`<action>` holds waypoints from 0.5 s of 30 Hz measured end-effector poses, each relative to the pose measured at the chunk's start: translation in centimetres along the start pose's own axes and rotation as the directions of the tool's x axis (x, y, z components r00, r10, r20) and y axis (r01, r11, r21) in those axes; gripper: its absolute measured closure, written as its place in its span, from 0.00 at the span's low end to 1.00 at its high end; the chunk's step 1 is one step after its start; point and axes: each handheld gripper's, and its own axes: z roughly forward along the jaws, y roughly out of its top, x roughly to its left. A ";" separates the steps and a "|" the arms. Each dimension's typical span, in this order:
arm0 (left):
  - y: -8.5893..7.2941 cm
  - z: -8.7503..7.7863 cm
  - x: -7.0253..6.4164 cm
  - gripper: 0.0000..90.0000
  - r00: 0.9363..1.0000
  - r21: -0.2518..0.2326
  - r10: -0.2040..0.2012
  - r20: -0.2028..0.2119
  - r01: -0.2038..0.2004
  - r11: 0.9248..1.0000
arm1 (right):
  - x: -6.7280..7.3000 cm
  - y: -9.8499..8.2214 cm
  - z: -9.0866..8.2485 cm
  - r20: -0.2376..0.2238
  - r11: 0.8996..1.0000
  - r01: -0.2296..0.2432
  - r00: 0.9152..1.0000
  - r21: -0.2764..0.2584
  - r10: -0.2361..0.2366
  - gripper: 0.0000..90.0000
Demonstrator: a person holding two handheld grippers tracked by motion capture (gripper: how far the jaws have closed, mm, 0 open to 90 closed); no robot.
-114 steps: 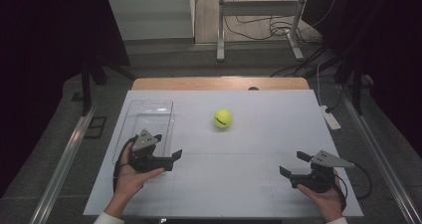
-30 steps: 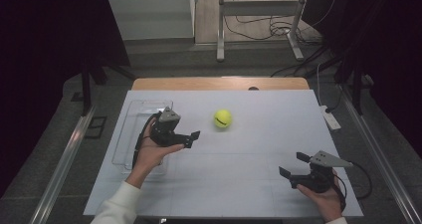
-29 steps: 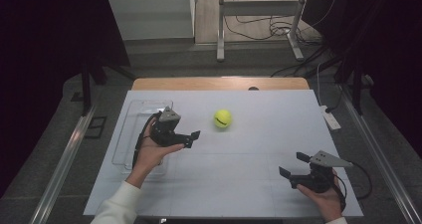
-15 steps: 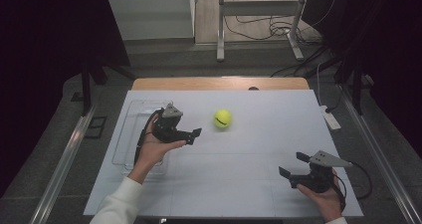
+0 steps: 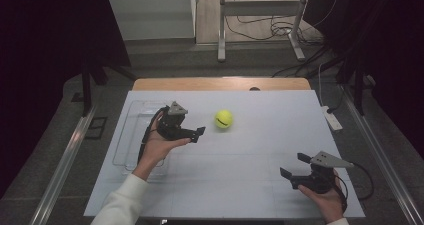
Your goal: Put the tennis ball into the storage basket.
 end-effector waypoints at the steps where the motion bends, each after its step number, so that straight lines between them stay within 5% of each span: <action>1: 0.0 0.1 0.0 0.11 1.000 0.001 0.000 0.002 -0.001 1.000 | 0.0 0.0 0.0 0.000 1.000 0.000 1.000 0.000 0.000 0.11; 15: 1.0 0.9 0.0 0.11 1.000 0.018 0.020 0.000 -0.020 1.000 | -0.1 0.0 0.0 0.000 1.000 0.000 1.000 0.003 0.000 0.11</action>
